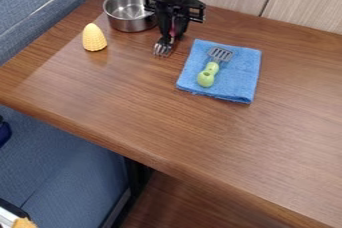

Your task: Move the red fork to the lower left side of the table

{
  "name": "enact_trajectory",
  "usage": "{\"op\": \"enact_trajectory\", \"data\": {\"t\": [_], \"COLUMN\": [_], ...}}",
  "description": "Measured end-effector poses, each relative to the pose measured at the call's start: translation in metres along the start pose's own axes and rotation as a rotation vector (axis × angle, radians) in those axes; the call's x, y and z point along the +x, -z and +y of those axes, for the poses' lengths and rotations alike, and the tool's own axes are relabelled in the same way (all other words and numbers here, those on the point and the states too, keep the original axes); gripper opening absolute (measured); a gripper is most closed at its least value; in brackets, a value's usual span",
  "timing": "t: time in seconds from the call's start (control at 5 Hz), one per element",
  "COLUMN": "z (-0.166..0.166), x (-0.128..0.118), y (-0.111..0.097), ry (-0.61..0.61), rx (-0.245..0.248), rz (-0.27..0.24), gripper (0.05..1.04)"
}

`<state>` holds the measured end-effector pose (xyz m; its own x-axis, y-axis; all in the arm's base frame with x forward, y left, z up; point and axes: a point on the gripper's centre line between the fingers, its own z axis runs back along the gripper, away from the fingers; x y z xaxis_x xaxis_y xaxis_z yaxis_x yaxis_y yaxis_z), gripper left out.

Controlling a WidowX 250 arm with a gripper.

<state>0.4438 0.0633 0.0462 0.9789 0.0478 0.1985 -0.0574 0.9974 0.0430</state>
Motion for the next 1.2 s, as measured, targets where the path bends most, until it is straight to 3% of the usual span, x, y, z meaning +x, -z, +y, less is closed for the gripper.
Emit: {"op": "enact_trajectory", "data": {"t": [0.4,0.6,0.8,1.0,1.2], "z": [-0.026,-0.051,-0.097,-0.104,-0.105], "x": [0.007,0.012,0.009,0.006,0.006], "y": [0.002,0.0,-0.002,-0.007,-0.03], "ry": [0.124,0.201,0.321,0.337,0.326], "rx": [-0.051,-0.095,-0.136,-0.156,-0.157], "rz": [0.018,0.003,-0.003,-0.011,-0.055], "gripper": [0.3,0.3,0.3,0.3,0.3]}}
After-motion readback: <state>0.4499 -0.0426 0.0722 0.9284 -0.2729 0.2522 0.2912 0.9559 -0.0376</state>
